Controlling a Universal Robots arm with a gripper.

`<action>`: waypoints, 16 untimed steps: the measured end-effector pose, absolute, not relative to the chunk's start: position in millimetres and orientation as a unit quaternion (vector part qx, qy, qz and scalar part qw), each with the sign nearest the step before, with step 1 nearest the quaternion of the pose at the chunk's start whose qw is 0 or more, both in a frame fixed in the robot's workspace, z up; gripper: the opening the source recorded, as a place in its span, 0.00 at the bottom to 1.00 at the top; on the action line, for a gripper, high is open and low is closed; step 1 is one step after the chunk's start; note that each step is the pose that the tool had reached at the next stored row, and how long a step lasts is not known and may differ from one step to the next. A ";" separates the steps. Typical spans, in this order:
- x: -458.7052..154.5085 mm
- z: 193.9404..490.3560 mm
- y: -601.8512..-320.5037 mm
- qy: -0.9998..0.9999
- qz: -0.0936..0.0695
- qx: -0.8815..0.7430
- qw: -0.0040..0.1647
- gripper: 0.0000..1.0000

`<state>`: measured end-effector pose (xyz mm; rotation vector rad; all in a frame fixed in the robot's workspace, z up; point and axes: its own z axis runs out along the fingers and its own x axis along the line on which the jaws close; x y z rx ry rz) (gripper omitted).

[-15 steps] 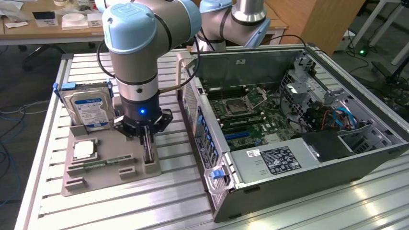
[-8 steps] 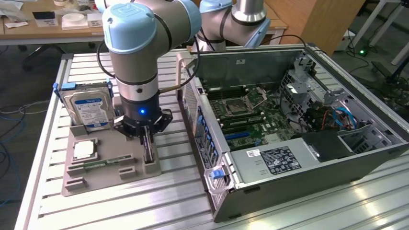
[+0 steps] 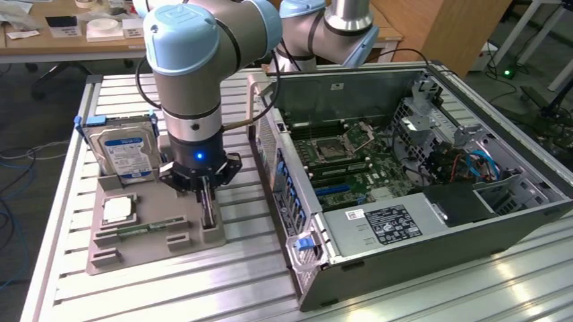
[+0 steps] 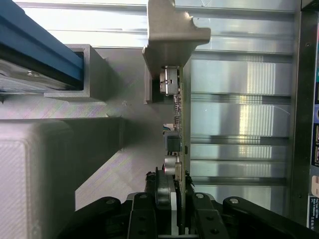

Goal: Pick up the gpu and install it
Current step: 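Pick up the gpu and move the gpu toward the slot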

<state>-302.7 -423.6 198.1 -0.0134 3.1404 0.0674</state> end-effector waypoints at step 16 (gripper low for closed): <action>-302.7 201.4 -424.0 1.000 0.025 -0.004 -0.002 0.30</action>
